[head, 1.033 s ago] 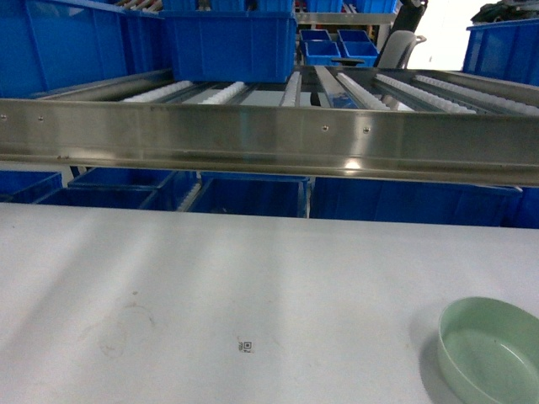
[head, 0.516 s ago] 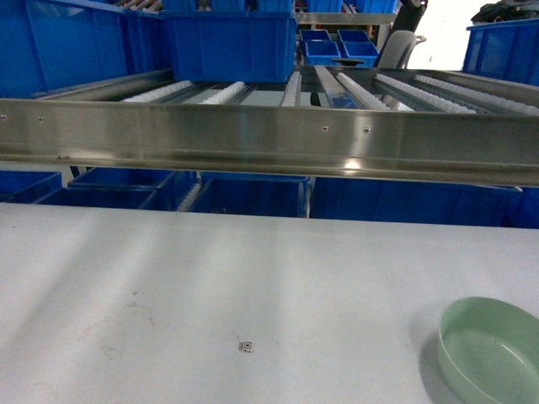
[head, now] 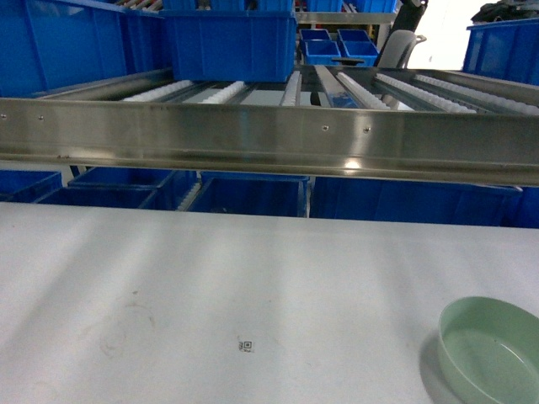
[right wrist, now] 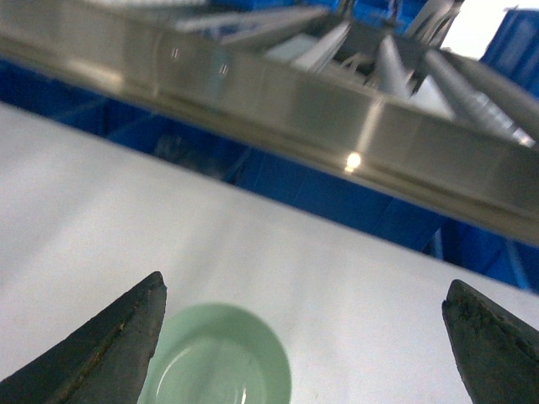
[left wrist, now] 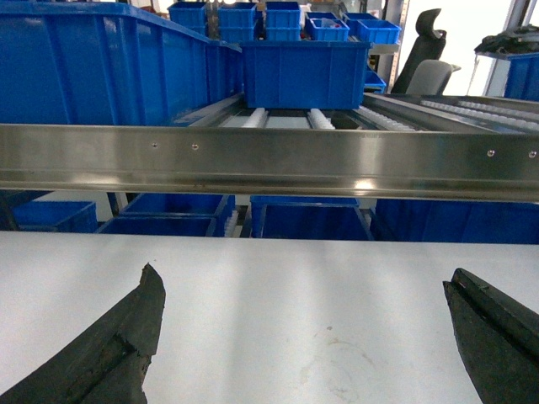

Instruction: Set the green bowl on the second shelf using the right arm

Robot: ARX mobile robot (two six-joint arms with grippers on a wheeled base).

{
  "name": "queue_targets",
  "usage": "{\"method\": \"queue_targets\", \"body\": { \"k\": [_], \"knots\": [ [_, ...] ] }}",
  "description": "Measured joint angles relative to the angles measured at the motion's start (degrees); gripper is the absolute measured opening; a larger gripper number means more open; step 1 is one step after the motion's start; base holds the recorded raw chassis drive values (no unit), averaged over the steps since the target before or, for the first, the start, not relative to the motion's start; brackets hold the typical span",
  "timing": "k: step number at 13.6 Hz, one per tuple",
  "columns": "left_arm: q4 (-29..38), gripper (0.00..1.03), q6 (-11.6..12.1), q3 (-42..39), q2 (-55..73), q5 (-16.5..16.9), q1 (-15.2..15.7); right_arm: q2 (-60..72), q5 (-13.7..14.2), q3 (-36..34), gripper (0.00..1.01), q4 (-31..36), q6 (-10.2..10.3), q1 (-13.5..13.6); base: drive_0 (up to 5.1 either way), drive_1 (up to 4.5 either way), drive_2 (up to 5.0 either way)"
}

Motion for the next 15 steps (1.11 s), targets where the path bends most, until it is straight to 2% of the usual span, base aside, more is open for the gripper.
{"method": "queue_targets", "body": {
  "k": [1,2,4,6,8,10,13,15],
  "knots": [
    [0.0,0.98,0.0,0.0,0.0,0.0,0.0,8.4,-2.0,4.2,0.98,-4.3,-3.9,-0.3,0.0,0.00,0.0],
    [0.0,0.98,0.0,0.0,0.0,0.0,0.0,14.0,-2.8,8.1,0.98,-7.5,-6.5,-1.3,0.0,0.00,0.0],
    [0.0,0.98,0.0,0.0,0.0,0.0,0.0,21.8,-4.3,14.7,0.98,-12.3,-10.4,-2.0,0.0,0.00,0.0],
    [0.0,0.98,0.0,0.0,0.0,0.0,0.0,26.7,-5.1,17.7,0.98,-17.7,-13.7,-2.2,0.0,0.00,0.0],
    [0.0,0.98,0.0,0.0,0.0,0.0,0.0,28.4,-5.1,18.1,0.98,-20.1,-14.8,-1.3,0.0,0.00,0.0],
    [0.0,0.98,0.0,0.0,0.0,0.0,0.0,29.7,-4.9,18.4,0.98,-19.9,-15.0,0.4,0.0,0.00,0.0],
    [0.0,0.98,0.0,0.0,0.0,0.0,0.0,35.8,-3.1,18.6,0.98,-17.2,-15.7,0.3,0.0,0.00,0.0],
    [0.0,0.98,0.0,0.0,0.0,0.0,0.0,38.1,-3.1,19.2,0.98,-17.3,-15.8,-0.8,0.0,0.00,0.0]
  ]
}}
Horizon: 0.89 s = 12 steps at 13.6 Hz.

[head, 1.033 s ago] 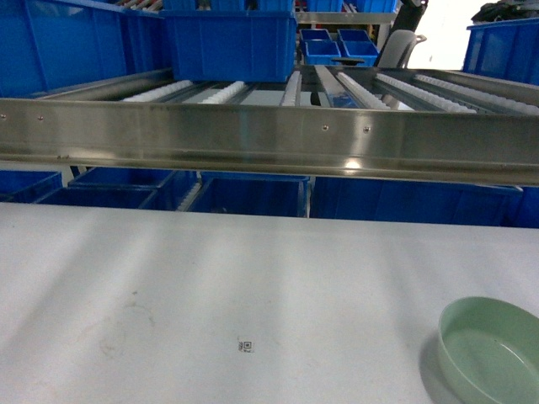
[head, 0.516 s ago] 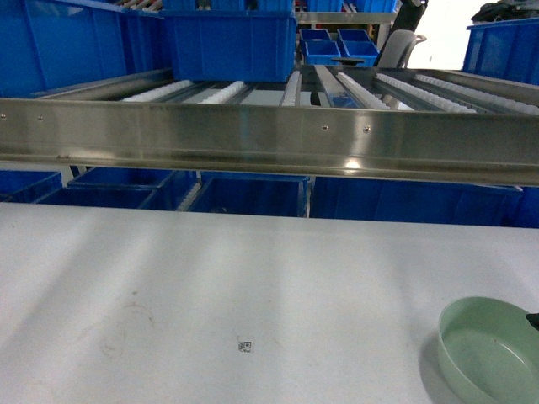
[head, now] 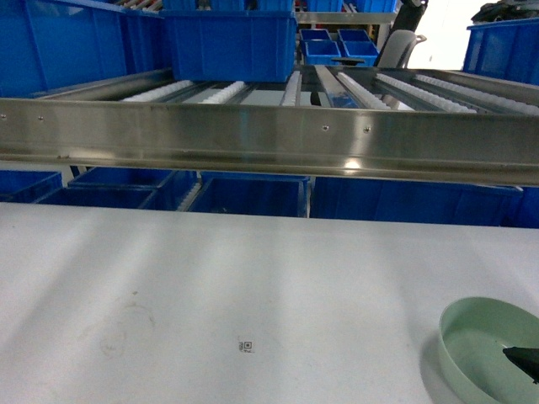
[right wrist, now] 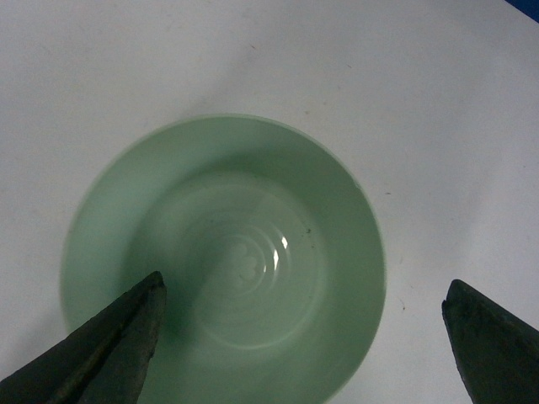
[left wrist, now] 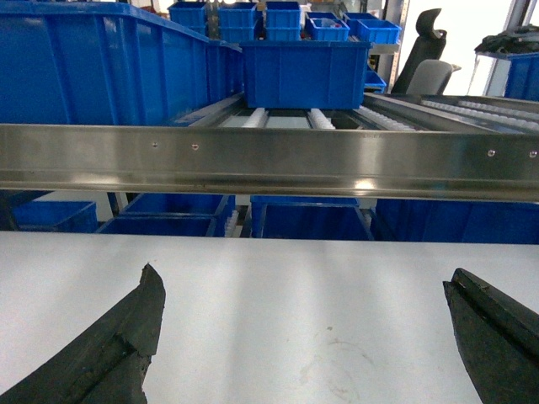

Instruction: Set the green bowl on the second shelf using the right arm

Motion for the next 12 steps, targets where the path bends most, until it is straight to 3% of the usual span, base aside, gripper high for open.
{"method": "queue_targets", "body": {
  "k": [5,9,10,12],
  "knots": [
    [0.0,0.98,0.0,0.0,0.0,0.0,0.0,5.6,-0.7,2.3,0.98,0.2,-0.4,-4.2,0.0,0.00,0.0],
    [0.0,0.98,0.0,0.0,0.0,0.0,0.0,7.9,-1.3,3.0,0.98,0.6,-0.4,-4.4,0.0,0.00,0.0],
    [0.0,0.98,0.0,0.0,0.0,0.0,0.0,8.0,-1.3,3.0,0.93,1.0,-0.4,-4.4,0.0,0.00,0.0],
    [0.0,0.98,0.0,0.0,0.0,0.0,0.0,8.9,-0.9,3.0,0.73,1.7,-0.4,-4.4,0.0,0.00,0.0]
  ]
}}
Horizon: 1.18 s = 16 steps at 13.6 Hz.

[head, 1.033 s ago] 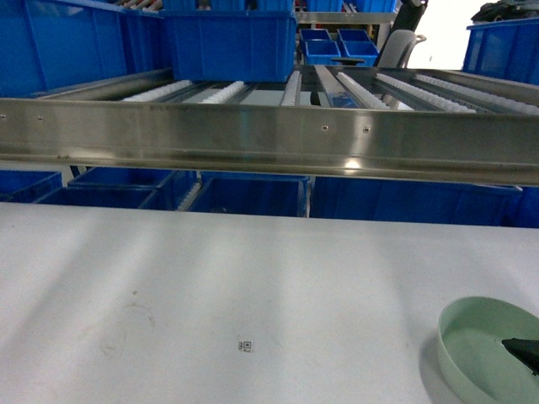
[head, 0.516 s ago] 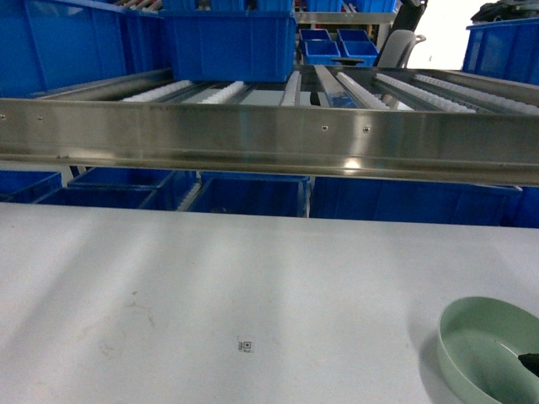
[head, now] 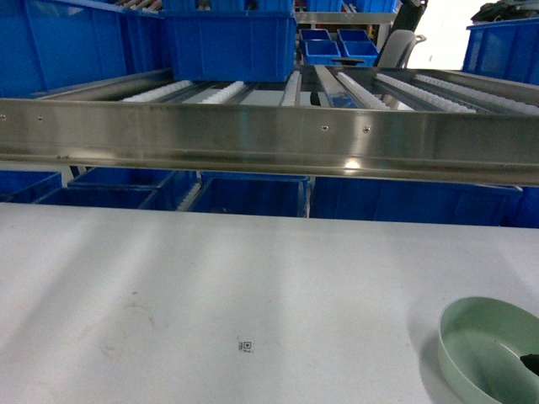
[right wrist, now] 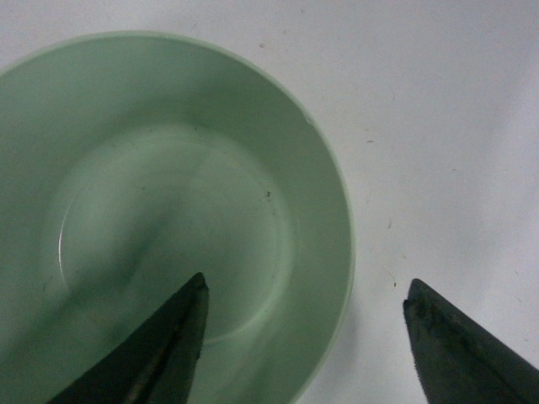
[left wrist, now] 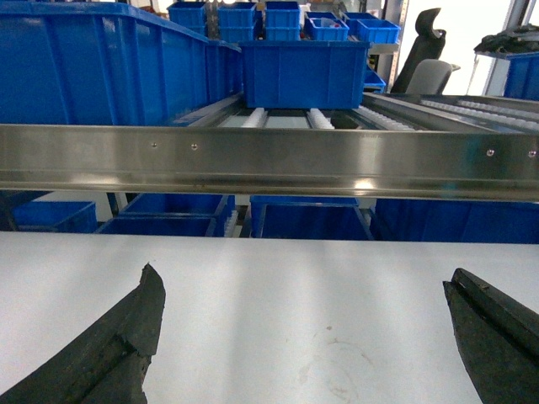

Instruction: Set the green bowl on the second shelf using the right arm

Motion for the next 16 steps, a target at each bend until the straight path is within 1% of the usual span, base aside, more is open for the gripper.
{"method": "queue_targets", "body": {
  "k": [5,6,7,9,10,11,12,13,14,16],
  "knots": [
    [0.0,0.98,0.0,0.0,0.0,0.0,0.0,0.8,0.6,-0.7,0.15,0.8,0.0,0.1,0.0,0.00,0.0],
    [0.0,0.98,0.0,0.0,0.0,0.0,0.0,0.8,0.0,-1.0,0.05,1.2,0.6,0.4,0.0,0.00,0.0],
    [0.0,0.98,0.0,0.0,0.0,0.0,0.0,0.8,-0.3,-1.1,0.02,2.0,1.2,0.7,0.0,0.00,0.0],
    [0.0,0.98,0.0,0.0,0.0,0.0,0.0,0.7,0.0,-2.1,0.02,3.5,2.2,0.9,0.0,0.00,0.0],
    [0.0,0.98,0.0,0.0,0.0,0.0,0.0,0.5,0.0,-2.9,0.02,5.2,3.1,0.8,0.0,0.00,0.0],
    [0.0,0.98,0.0,0.0,0.0,0.0,0.0,-0.3,-0.1,-4.6,0.02,8.5,4.6,0.8,0.0,0.00,0.0],
    [0.0,0.98,0.0,0.0,0.0,0.0,0.0,-3.6,-0.8,-6.4,0.02,13.1,7.1,1.1,0.0,0.00,0.0],
    [0.0,0.98,0.0,0.0,0.0,0.0,0.0,-6.0,-1.0,-6.9,0.02,14.8,8.4,1.1,0.0,0.00,0.0],
    [0.0,0.98,0.0,0.0,0.0,0.0,0.0,-7.8,-1.2,-7.3,0.02,15.5,9.3,1.1,0.0,0.00,0.0],
    [0.0,0.98,0.0,0.0,0.0,0.0,0.0,-12.3,-1.8,-7.9,0.02,15.7,11.1,1.2,0.0,0.00,0.0]
  ]
}}
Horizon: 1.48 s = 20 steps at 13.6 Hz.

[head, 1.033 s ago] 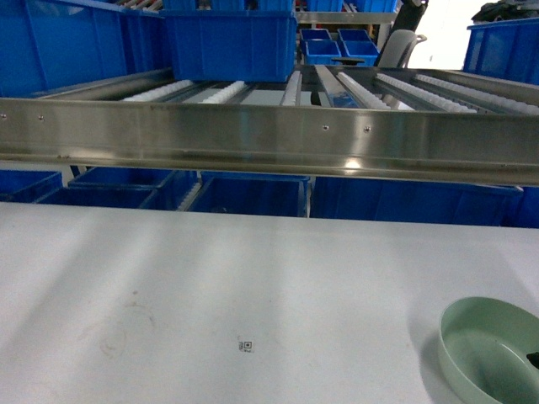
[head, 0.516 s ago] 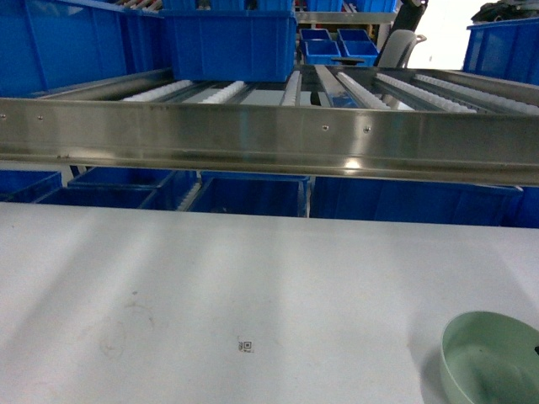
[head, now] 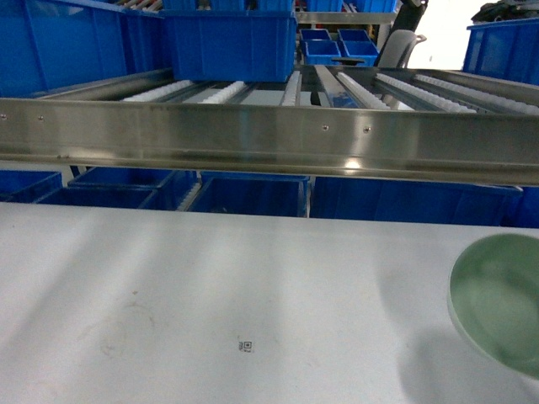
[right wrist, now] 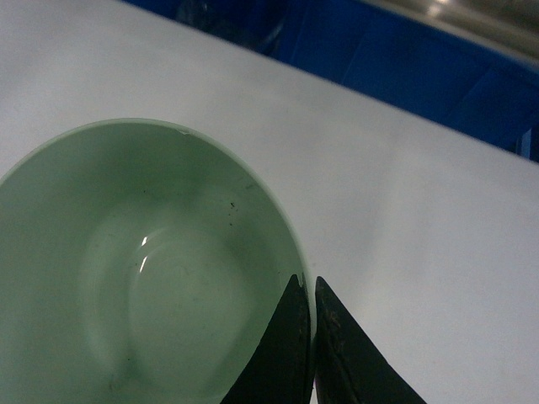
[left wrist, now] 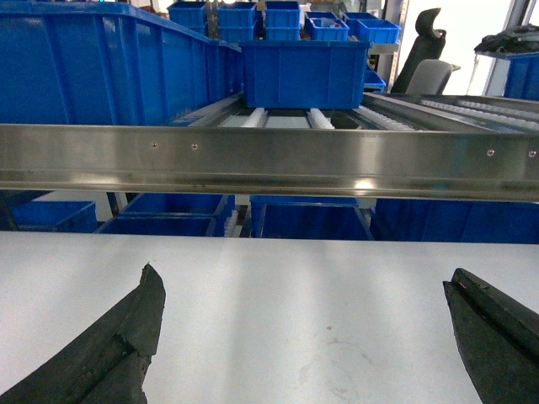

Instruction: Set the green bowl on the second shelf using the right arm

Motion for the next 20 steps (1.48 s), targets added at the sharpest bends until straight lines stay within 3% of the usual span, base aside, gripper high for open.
{"method": "queue_targets", "body": {
  "k": [10,12,13,14,15,20],
  "knots": [
    [0.0,0.98,0.0,0.0,0.0,0.0,0.0,-9.1,-0.7,-1.0,0.02,-1.2,4.1,0.0,0.0,0.00,0.0],
    [0.0,0.98,0.0,0.0,0.0,0.0,0.0,-20.2,-2.3,-3.4,0.02,-3.9,8.0,-1.3,0.0,0.00,0.0],
    [0.0,0.98,0.0,0.0,0.0,0.0,0.0,-33.6,-3.9,-5.9,0.02,-9.7,11.9,-4.0,0.0,0.00,0.0],
    [0.0,0.98,0.0,0.0,0.0,0.0,0.0,-43.7,-5.6,-7.7,0.02,-14.6,14.5,-4.7,0.0,0.00,0.0],
    [0.0,0.98,0.0,0.0,0.0,0.0,0.0,-51.2,-4.9,-9.1,0.02,-17.0,17.9,-5.0,0.0,0.00,0.0],
    [0.0,0.98,0.0,0.0,0.0,0.2,0.0,-50.7,-4.9,-9.1,0.02,-17.1,19.0,-5.0,0.0,0.00,0.0]
  ]
}}
